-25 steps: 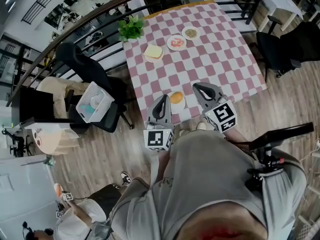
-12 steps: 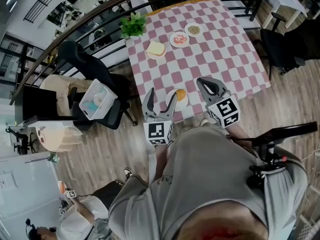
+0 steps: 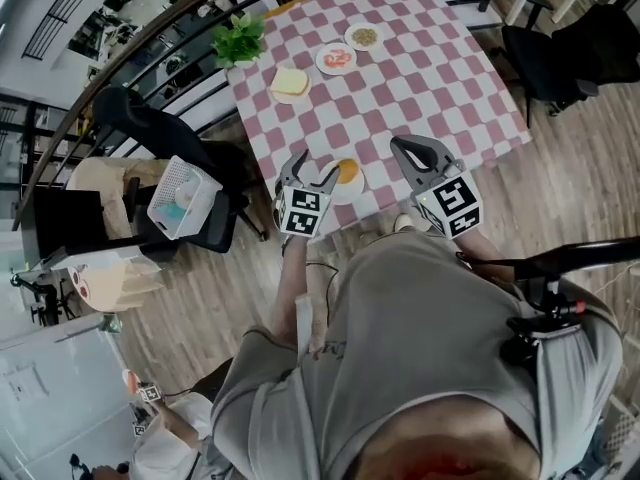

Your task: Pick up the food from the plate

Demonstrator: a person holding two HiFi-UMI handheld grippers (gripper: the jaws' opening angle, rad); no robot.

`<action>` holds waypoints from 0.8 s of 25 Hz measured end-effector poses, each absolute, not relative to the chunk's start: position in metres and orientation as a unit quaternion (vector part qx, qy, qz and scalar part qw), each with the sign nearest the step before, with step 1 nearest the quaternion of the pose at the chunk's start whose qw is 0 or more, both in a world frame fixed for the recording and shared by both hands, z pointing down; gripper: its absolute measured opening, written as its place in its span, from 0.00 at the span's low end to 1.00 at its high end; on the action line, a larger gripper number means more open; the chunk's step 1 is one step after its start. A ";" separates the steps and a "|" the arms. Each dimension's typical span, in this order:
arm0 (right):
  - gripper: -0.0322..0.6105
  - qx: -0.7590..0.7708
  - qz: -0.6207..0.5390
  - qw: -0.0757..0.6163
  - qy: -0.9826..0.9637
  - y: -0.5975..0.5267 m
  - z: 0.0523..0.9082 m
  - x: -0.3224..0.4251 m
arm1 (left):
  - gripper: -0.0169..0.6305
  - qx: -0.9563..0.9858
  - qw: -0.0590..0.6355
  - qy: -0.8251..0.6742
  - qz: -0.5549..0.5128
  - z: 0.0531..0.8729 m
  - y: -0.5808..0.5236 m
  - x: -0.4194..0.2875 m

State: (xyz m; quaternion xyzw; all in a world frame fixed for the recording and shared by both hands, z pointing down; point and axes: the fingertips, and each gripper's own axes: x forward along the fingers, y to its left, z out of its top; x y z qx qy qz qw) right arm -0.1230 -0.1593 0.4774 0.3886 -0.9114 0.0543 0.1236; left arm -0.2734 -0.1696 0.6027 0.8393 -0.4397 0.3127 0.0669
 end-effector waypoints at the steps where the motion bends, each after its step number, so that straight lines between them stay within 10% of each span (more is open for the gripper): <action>1: 0.07 0.392 0.056 0.125 -0.910 -0.158 0.479 -0.119 | 0.51 0.839 0.075 -0.429 0.327 0.614 -0.171 -0.274; 20: 0.07 0.451 0.073 0.150 -0.877 -0.152 0.488 -0.073 | 0.51 0.809 0.182 -0.251 0.500 0.796 -0.170 -0.248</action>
